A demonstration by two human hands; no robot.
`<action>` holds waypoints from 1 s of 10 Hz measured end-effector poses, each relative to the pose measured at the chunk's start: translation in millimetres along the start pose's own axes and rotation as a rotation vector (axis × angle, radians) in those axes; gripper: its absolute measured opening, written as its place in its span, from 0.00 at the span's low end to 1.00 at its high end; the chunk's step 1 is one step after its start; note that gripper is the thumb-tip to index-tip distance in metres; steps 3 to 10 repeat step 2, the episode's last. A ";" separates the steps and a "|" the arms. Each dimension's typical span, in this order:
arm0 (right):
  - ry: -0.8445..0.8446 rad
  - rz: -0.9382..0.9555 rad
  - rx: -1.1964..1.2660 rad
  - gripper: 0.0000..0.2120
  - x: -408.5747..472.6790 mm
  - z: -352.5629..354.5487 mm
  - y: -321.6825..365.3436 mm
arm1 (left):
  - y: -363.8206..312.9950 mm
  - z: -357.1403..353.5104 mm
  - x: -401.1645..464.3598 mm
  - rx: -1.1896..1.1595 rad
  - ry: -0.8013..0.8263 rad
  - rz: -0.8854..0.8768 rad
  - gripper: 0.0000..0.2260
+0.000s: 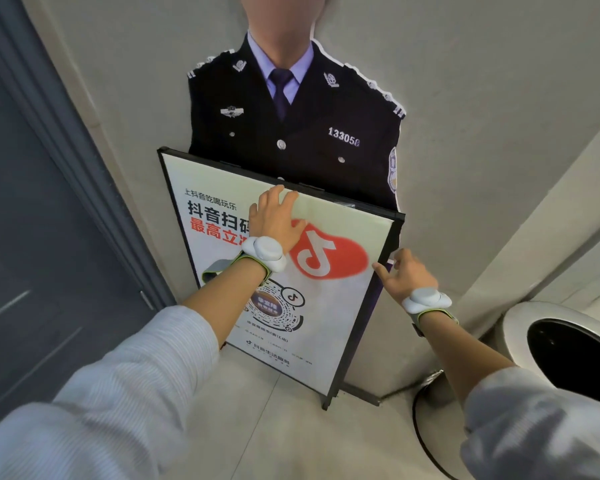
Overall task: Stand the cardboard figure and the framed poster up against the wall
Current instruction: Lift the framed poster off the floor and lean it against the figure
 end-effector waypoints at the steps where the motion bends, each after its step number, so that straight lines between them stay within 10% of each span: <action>1: -0.028 0.115 -0.013 0.25 -16.7 10.6 16.1 | 3.2 23.7 -29.0 0.036 -0.033 0.058 0.27; 10: -0.063 0.236 0.023 0.26 -30.8 30.5 48.3 | 5.8 59.1 -56.3 0.093 -0.111 0.093 0.28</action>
Point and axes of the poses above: each hand's wrist, its own x-axis towards the middle knuckle, its own z-axis out of the back of the hand, y = z × x, the point moved 3 cm from there along x, towards the middle knuckle, and after that the axes turned 15 degrees about -x, right-handed, at the moved point
